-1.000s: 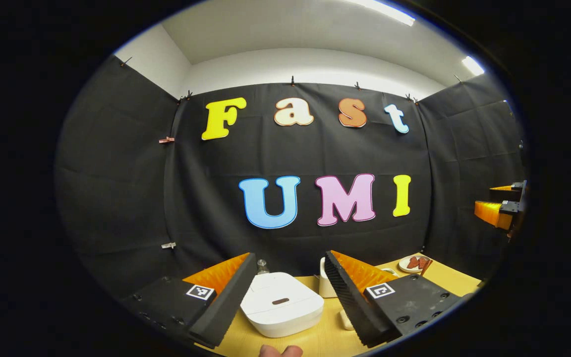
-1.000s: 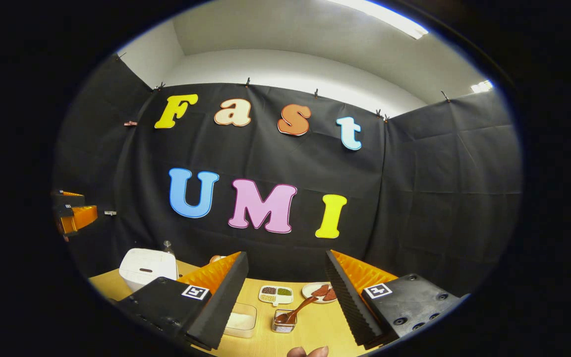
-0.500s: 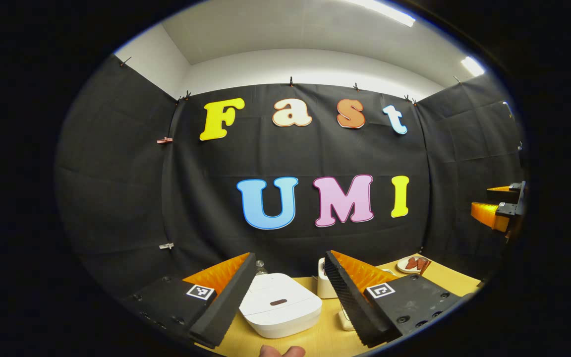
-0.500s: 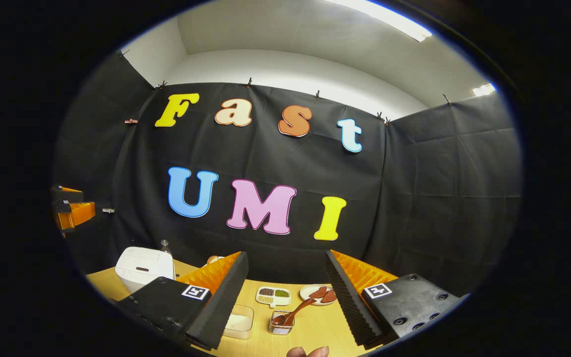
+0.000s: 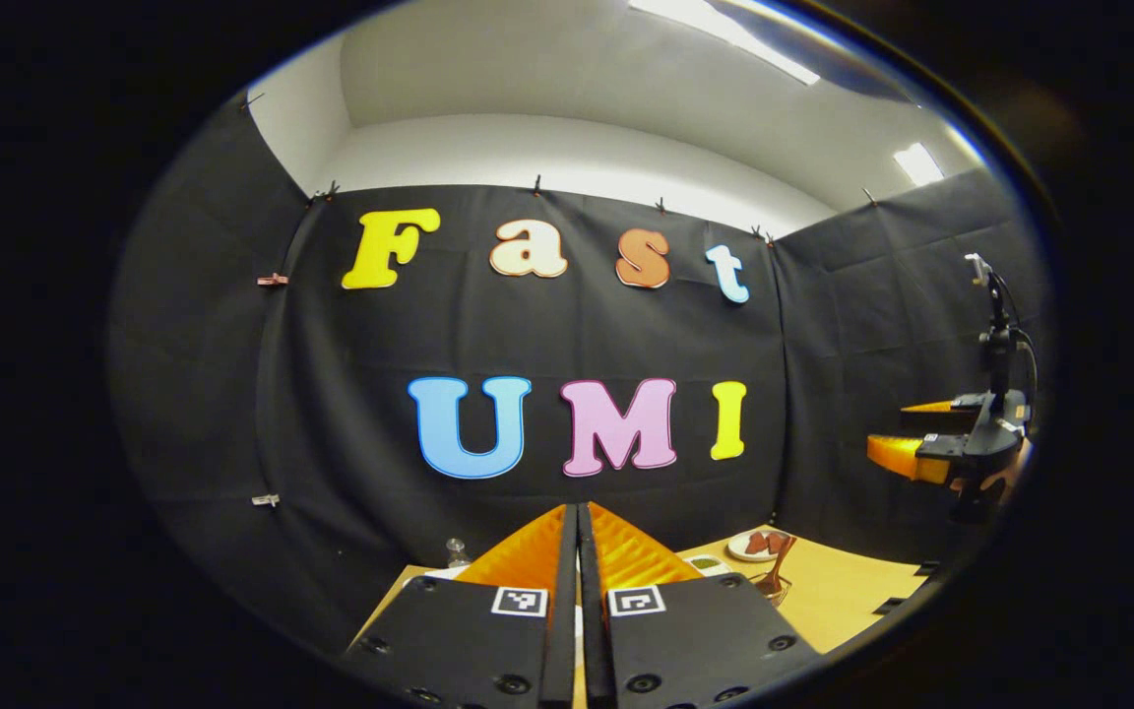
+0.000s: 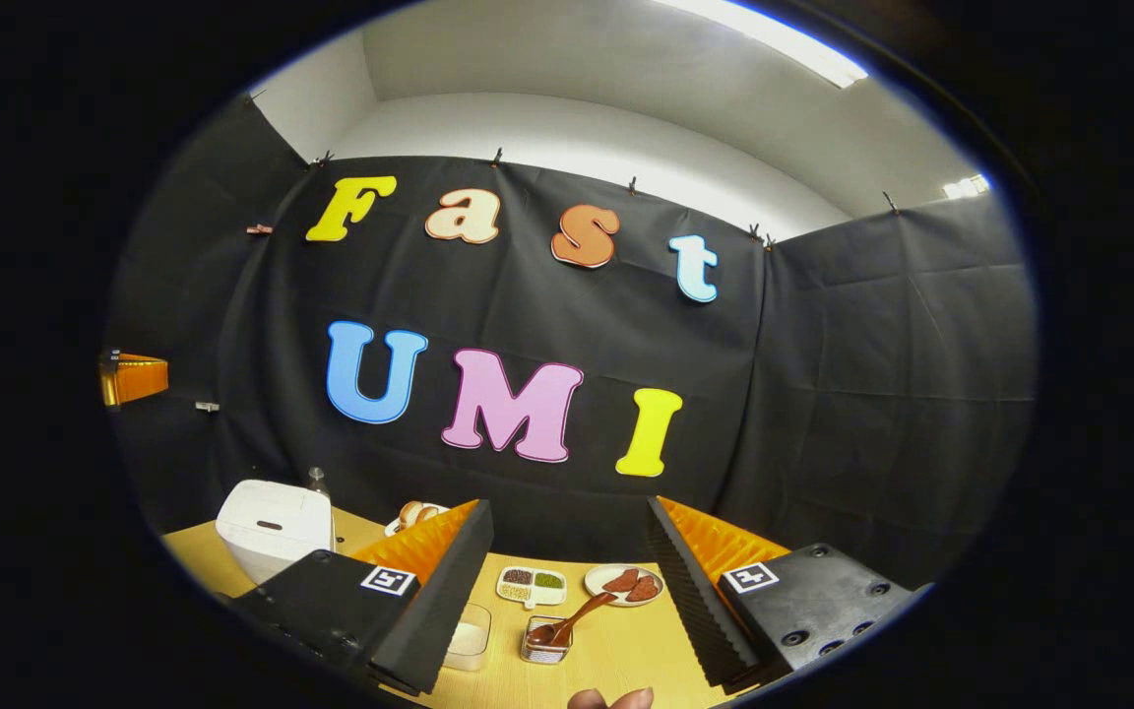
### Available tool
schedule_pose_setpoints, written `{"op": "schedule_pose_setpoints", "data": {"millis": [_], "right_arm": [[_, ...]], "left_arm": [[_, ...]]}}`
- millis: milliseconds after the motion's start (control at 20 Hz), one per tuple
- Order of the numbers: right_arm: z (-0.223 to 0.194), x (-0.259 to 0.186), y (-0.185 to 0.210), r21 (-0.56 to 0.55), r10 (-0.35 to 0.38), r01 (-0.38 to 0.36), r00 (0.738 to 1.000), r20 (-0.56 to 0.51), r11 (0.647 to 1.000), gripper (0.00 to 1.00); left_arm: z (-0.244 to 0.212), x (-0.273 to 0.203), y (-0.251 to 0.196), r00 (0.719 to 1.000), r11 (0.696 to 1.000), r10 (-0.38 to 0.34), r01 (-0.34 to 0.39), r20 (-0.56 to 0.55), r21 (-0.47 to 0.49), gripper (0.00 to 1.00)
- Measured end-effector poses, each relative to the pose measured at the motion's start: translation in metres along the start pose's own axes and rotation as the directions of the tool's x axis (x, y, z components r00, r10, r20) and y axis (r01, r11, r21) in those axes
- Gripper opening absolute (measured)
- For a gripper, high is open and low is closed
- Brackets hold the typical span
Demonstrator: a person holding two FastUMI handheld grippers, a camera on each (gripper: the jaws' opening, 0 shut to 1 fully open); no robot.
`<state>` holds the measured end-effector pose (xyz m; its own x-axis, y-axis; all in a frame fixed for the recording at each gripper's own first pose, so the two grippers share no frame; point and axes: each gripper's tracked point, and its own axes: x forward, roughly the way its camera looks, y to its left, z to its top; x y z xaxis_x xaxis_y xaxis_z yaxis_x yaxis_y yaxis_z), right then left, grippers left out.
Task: Close the left gripper, press the button to open the rice cooker; take a wooden spoon from the chopstick holder with the right hand, scoop a spoonful of rice and pour it into the rice cooker, then put the wooden spoon back into the chopstick holder.
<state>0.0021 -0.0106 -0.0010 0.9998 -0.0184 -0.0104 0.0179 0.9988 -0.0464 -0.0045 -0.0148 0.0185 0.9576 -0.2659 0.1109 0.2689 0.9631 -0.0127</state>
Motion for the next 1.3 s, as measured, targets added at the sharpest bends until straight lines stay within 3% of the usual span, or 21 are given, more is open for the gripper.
{"op": "schedule_pose_setpoints", "data": {"millis": [50, 150, 200, 300, 500, 650, 750, 900, 1050, 1200, 1300], "right_arm": [[-0.001, -0.001, 0.001, 0.000, 0.003, -0.003, 1.000, -0.001, 1.000, 0.97], [-0.002, -0.001, 0.003, -0.003, 0.009, -0.009, 1.000, 0.000, 1.000, 0.97], [-0.003, -0.001, 0.004, -0.004, 0.012, -0.012, 1.000, -0.001, 1.000, 0.97], [-0.007, 0.000, 0.006, 0.001, 0.017, -0.017, 1.000, -0.012, 1.000, 0.97], [-0.012, -0.001, 0.001, 0.038, 0.003, -0.001, 1.000, -0.029, 0.999, 0.97], [-0.017, -0.002, -0.011, 0.030, -0.032, 0.033, 0.999, -0.039, 0.999, 0.97], [-0.019, -0.007, -0.019, 0.016, -0.059, 0.060, 0.997, -0.044, 0.998, 0.97], [-0.020, -0.011, -0.034, 0.000, -0.100, 0.100, 0.994, -0.049, 0.995, 0.97], [-0.025, -0.011, -0.045, -0.014, -0.135, 0.135, 0.989, -0.060, 0.991, 0.97], [-0.031, -0.011, -0.051, -0.017, -0.155, 0.154, 0.985, -0.075, 0.988, 0.97], [-0.033, -0.009, -0.052, -0.022, -0.160, 0.158, 0.983, -0.085, 0.987, 0.97]], "left_arm": [[-0.010, 0.003, -0.008, 0.997, 0.998, -0.068, 0.068, -0.039, 0.002, 0.08], [-0.035, 0.000, -0.025, 0.964, 0.975, -0.223, 0.223, -0.142, -0.020, 0.08], [-0.049, 0.005, -0.025, 0.949, 0.968, -0.250, 0.248, -0.193, -0.035, 0.08], [-0.075, 0.018, -0.007, 0.917, 0.963, -0.267, 0.267, -0.295, -0.042, 0.08], [-0.116, 0.053, 0.032, 0.846, 0.949, -0.265, 0.314, -0.462, 0.032, 0.08], [-0.142, 0.085, 0.058, 0.805, 0.932, -0.268, 0.356, -0.529, 0.068, 0.08], [-0.166, 0.102, 0.068, 0.760, 0.921, -0.310, 0.389, -0.570, 0.018, 0.08], [-0.208, 0.116, 0.079, 0.669, 0.902, -0.379, 0.422, -0.639, -0.092, 0.08], [-0.247, 0.130, 0.087, 0.593, 0.894, -0.396, 0.424, -0.701, -0.146, 0.08], [-0.274, 0.144, 0.091, 0.539, 0.887, -0.388, 0.437, -0.747, -0.146, 0.08], [-0.287, 0.148, 0.094, 0.519, 0.887, -0.374, 0.443, -0.769, -0.132, 0.08]]}}
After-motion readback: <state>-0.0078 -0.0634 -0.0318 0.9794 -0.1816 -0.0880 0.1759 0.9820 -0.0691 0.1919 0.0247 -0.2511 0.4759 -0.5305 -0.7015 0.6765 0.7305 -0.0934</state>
